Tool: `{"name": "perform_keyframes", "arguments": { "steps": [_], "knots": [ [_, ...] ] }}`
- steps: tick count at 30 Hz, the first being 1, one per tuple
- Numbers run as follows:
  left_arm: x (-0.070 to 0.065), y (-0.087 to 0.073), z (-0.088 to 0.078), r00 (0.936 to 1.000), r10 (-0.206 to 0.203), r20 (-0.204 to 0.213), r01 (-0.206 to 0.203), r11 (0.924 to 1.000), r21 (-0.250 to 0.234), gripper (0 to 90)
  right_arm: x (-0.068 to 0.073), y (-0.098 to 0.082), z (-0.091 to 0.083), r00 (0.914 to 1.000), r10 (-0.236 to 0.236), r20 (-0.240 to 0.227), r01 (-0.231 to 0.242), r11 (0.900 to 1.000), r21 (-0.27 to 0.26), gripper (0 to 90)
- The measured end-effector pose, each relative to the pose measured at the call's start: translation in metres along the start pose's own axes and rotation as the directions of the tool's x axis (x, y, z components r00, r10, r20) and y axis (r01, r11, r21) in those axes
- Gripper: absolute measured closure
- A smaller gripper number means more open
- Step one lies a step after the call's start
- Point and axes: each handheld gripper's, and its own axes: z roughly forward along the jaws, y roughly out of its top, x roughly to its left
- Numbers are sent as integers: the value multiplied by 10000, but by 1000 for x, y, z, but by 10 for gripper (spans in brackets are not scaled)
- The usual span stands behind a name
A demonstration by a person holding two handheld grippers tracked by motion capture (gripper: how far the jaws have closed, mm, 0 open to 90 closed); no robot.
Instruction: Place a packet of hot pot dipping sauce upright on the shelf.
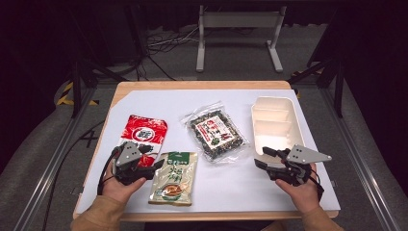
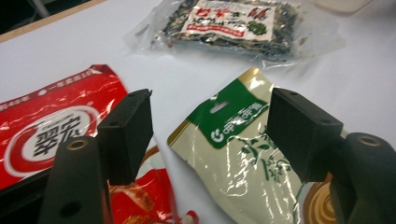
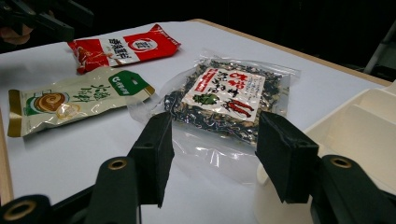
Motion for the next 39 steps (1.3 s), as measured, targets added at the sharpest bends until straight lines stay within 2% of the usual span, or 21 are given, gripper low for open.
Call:
{"name": "perform_keyframes", "arguments": {
  "steps": [3, 6, 8, 11, 14, 17, 19, 21, 25, 31, 32, 33, 35, 39],
  "knots": [
    [1, 2, 4, 9993, -275, 248, 272, 9996, 118, 306, 0, -1, 0, 9995, 180, -273, -176, 9997, 145, 502],
    [3, 5, 7, 9990, -327, 305, 320, 9992, 243, 291, 1, -3, 0, 9991, 212, -354, -202, 9994, 288, 500],
    [4, 5, 10, 9995, -276, 119, 272, 9990, 356, 274, 2, -4, 2, 9987, 230, -459, -209, 9987, 459, 482],
    [6, 5, 13, 9995, -290, 112, 285, 9986, 436, 258, 5, -6, 5, 9992, 34, -392, -5, 9972, 750, 466],
    [10, 7, 18, 9962, -626, 609, 607, 9976, 323, 247, 8, -8, 7, 9991, -36, -415, 75, 9955, 945, 468],
    [13, 7, 22, 9950, -761, 650, 734, 9964, 422, 230, 7, -10, 7, 9988, 79, -487, -31, 9951, 993, 473],
    [18, 4, 30, 9918, -1001, 799, 941, 9927, 760, 207, 7, -11, 8, 9982, 136, -577, -74, 9942, 1070, 475],
    [20, 3, 34, 9907, -1062, 846, 988, 9913, 875, 203, 7, -11, 8, 9979, 153, -622, -85, 9941, 1083, 475],
    [23, -3, 48, 9850, -1409, 998, 1276, 9834, 1288, 188, 9, -12, 12, 9967, 105, -800, -10, 9930, 1179, 475],
    [22, -4, 57, 9856, -1338, 1031, 1151, 9788, 1695, 182, 10, -14, 13, 9957, 176, -913, -63, 9925, 1220, 474],
    [21, -5, 62, 9870, -1318, 918, 1115, 9737, 1985, 181, 10, -14, 12, 9956, 188, -922, -73, 9923, 1232, 473],
    [21, -5, 62, 9870, -1318, 918, 1115, 9737, 1985, 180, 10, -14, 12, 9957, 171, -914, -57, 9923, 1237, 473],
    [21, -5, 66, 9874, -1319, 879, 1087, 9671, 2298, 181, 10, -14, 12, 9956, 160, -924, -45, 9923, 1234, 473],
    [20, -5, 70, 9884, -1239, 879, 979, 9619, 2554, 188, 10, -15, 13, 9953, 200, -952, -75, 9915, 1299, 469]
  ]
}}
